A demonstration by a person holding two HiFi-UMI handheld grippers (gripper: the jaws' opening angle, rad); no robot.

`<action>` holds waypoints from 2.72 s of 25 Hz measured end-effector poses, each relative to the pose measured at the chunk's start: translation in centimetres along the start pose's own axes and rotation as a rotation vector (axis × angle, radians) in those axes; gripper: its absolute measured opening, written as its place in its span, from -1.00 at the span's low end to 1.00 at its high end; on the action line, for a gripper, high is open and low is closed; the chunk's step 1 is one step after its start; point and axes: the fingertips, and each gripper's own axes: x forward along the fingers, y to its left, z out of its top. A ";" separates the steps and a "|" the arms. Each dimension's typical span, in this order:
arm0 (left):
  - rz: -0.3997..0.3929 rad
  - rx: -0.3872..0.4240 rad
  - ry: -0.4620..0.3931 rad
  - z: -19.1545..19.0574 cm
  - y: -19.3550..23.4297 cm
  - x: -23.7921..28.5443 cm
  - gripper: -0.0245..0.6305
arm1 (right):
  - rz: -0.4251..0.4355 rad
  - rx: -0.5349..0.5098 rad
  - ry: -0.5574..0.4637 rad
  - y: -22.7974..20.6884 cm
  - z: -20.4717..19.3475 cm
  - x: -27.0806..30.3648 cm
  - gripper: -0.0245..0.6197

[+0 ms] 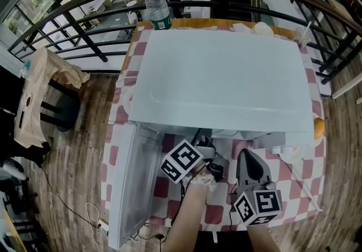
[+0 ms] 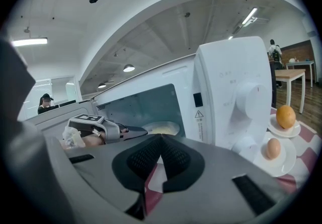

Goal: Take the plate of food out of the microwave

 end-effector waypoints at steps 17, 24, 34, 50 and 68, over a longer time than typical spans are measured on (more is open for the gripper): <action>0.009 -0.056 -0.016 0.0 0.1 0.5 -0.61 | -0.013 0.030 0.017 -0.9 -0.6 0.2 -0.95; 0.064 -0.022 -0.023 0.0 0.9 0.4 -0.88 | -0.011 0.037 0.016 -1.1 -0.6 0.2 -0.95; 0.081 -0.043 -0.016 0.3 1.2 -0.8 -0.80 | -0.004 0.045 0.020 -0.9 -0.8 0.2 -0.95; 0.159 -0.125 0.009 0.7 1.6 0.5 -0.50 | -0.012 0.065 0.012 -1.4 -0.6 0.3 -0.95; 0.175 -0.113 0.002 0.8 1.5 1.0 -0.81 | -0.020 0.092 0.014 -1.9 -0.5 0.5 -0.95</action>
